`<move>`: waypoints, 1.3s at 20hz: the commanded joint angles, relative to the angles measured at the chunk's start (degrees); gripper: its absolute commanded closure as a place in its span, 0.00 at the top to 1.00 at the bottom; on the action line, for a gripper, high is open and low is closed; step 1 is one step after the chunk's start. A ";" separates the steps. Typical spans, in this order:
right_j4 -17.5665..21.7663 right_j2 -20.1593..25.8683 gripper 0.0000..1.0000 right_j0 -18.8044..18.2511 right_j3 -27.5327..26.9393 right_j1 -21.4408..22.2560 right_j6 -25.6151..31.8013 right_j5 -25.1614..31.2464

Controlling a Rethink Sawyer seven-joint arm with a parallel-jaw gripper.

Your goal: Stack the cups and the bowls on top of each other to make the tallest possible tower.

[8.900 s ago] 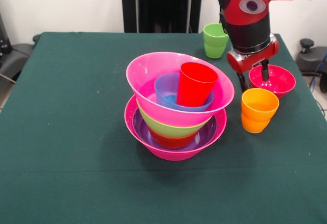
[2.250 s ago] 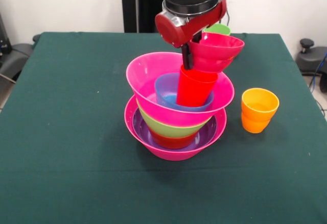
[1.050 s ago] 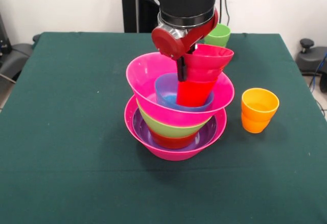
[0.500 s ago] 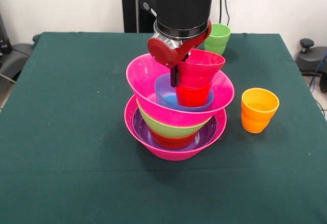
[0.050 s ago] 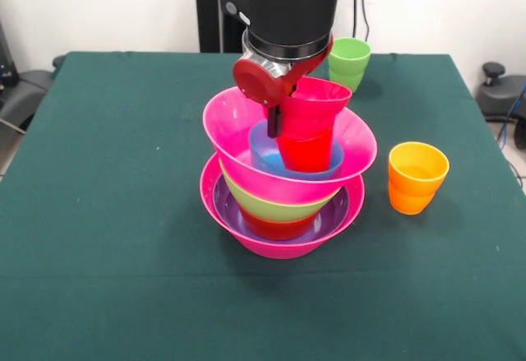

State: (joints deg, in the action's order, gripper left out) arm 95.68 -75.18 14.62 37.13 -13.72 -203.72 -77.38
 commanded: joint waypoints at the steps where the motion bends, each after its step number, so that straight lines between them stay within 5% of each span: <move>1: 0.92 4.89 0.00 0.50 1.36 -0.37 12.40 3.99; 11: 1.24 3.85 0.00 1.72 3.03 0.46 9.99 3.19; 12: 1.32 3.50 1.00 1.81 3.14 0.19 8.89 3.42; 21: 1.46 5.70 1.00 3.83 4.35 1.92 14.89 -0.38; 26: 1.84 5.09 1.00 2.91 3.60 1.86 12.94 -0.25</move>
State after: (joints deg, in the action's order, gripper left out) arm 96.02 -75.49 17.73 39.69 -13.53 -203.55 -77.38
